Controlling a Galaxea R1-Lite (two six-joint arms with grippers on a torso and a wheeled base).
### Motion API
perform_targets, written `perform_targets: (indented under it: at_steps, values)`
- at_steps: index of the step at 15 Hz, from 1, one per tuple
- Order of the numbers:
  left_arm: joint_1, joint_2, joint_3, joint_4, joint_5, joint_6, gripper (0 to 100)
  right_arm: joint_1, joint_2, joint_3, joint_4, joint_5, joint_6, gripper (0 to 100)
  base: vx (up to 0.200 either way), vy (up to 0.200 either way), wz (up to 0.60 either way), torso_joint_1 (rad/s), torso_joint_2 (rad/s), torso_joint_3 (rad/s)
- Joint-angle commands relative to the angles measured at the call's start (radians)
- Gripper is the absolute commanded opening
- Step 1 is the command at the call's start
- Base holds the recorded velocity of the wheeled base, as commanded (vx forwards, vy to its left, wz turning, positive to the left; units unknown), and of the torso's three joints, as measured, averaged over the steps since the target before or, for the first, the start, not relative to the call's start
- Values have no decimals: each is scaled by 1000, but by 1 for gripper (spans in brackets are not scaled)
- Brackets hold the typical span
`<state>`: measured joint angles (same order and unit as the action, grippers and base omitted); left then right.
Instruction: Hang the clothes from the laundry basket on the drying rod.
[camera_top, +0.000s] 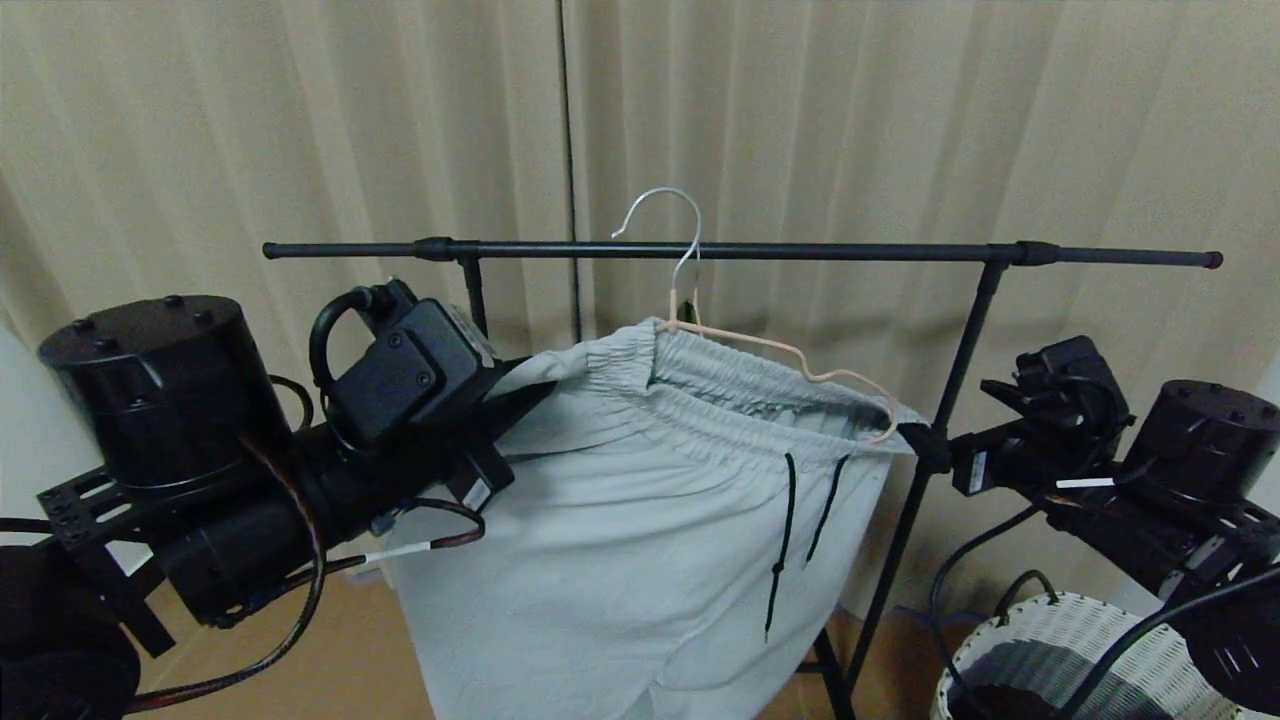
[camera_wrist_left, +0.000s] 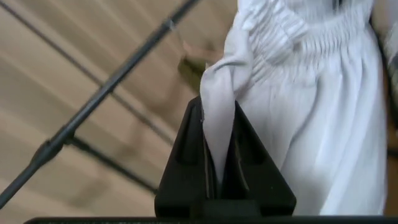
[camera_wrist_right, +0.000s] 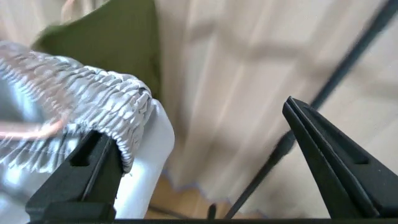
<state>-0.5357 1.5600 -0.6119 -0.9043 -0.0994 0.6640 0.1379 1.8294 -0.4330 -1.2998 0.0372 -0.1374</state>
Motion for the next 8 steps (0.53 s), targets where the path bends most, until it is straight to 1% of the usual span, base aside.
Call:
perform_targets:
  at_steps: [1, 2, 4, 5, 6, 8]
  values:
    - [22, -9, 29, 1, 1, 14, 0, -23, 4, -24, 7, -2, -1, 100, 0, 0, 0, 0, 0, 0]
    - [43, -12, 47, 1, 1, 46, 0, -26, -4, -41, 37, 0, -1, 100, 0, 0, 0, 0, 0, 0]
    - [54, -12, 63, 1, 4, 80, 0, -26, -9, -52, 37, 0, -1, 100, 0, 0, 0, 0, 0, 0]
    - [71, -11, 69, 1, 1, 132, 0, -23, -12, -55, 43, 0, -4, 100, 0, 0, 0, 0, 0, 0]
    - [72, -11, 72, 1, 0, 147, 0, -20, -15, -58, 54, 0, -7, 100, 0, 0, 0, 0, 0, 0]
    - [69, -8, 77, 1, -2, 197, 0, -4, -44, -105, 157, 4, -21, 100, 0, 0, 0, 0, 0, 0]
